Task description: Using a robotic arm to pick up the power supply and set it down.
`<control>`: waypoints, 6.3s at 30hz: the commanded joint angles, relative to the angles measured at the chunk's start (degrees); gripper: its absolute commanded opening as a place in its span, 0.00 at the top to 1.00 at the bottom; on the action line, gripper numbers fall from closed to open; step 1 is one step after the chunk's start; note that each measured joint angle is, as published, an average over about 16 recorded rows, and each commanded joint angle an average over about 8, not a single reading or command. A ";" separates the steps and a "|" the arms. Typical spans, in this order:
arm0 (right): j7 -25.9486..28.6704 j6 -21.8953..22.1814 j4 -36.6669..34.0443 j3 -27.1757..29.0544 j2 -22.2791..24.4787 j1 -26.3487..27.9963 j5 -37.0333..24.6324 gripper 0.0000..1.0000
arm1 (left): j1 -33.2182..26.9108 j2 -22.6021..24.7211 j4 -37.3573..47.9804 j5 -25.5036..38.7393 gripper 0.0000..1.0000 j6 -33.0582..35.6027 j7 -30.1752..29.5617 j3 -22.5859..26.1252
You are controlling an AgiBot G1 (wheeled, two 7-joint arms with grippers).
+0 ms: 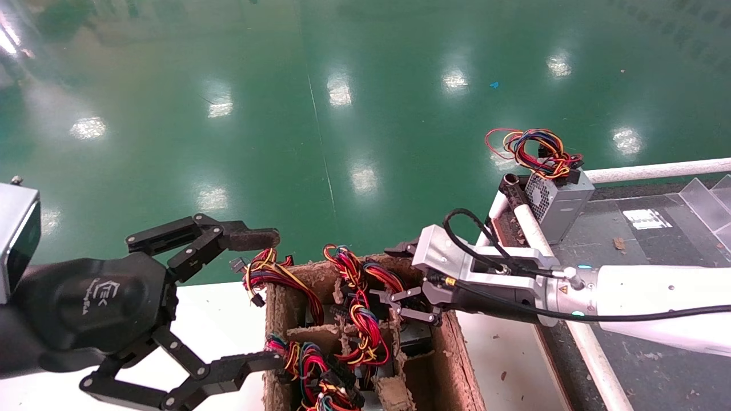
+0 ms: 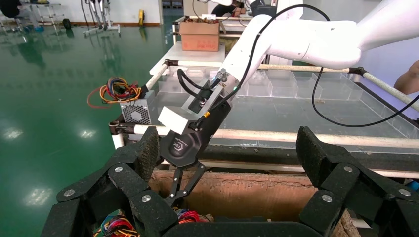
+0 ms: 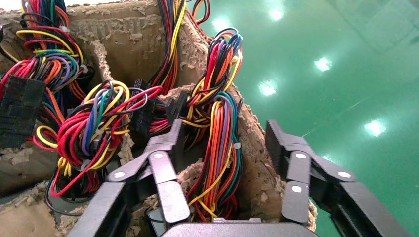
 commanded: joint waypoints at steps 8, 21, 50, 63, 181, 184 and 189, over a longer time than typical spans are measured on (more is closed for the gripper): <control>-0.05 -0.08 0.28 -0.11 0.19 -0.41 -0.06 1.00 | 0.00 0.00 0.00 -0.01 0.00 0.00 0.00 0.01; -0.65 1.10 0.96 0.38 0.49 -1.30 0.09 1.00 | -0.01 -0.01 0.00 -0.02 0.00 -0.01 0.01 0.02; -4.41 1.66 5.12 15.76 10.52 4.64 18.51 1.00 | -0.01 -0.02 0.00 -0.04 0.00 -0.02 0.03 0.05; -7.05 7.47 1.27 19.62 11.56 13.10 16.32 1.00 | -0.02 -0.03 0.00 -0.04 0.00 -0.03 0.03 0.07; -16.29 11.94 -17.83 18.52 12.79 4.80 7.88 0.00 | -0.05 -0.07 0.00 -0.13 0.00 -0.07 0.09 0.18; -16.52 11.25 -18.30 19.06 12.80 4.69 9.06 0.00 | -0.05 -0.07 0.00 -0.13 0.00 -0.08 0.09 0.19; -17.73 9.68 -19.63 20.80 12.67 4.57 12.39 0.00 | -0.05 -0.07 0.00 -0.13 0.00 -0.08 0.09 0.19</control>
